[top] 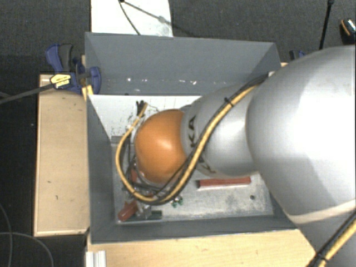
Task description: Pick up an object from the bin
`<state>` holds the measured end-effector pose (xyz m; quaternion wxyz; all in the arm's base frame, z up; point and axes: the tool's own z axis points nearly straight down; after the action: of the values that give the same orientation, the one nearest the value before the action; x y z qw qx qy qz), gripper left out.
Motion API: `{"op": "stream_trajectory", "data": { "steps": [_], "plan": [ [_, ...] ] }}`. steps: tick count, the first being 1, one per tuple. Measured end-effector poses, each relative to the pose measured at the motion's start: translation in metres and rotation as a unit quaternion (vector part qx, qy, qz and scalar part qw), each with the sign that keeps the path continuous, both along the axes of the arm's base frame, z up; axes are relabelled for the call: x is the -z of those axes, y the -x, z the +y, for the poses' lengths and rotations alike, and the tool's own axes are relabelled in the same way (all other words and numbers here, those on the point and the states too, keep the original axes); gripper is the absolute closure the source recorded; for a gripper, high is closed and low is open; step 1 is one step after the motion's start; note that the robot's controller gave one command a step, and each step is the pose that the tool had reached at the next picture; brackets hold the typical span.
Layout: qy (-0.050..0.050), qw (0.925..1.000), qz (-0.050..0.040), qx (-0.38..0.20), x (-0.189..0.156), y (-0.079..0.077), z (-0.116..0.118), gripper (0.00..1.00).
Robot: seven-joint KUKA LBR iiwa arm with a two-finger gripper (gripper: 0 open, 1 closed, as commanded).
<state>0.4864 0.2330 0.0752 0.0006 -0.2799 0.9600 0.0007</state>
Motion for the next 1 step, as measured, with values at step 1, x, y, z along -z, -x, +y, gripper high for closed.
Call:
{"op": "stream_trajectory", "data": {
  "steps": [1],
  "plan": [
    [-0.001,0.9998,-0.0051,-0.020,-0.1466,-0.0228,-0.0089,1.00]
  ]
}}
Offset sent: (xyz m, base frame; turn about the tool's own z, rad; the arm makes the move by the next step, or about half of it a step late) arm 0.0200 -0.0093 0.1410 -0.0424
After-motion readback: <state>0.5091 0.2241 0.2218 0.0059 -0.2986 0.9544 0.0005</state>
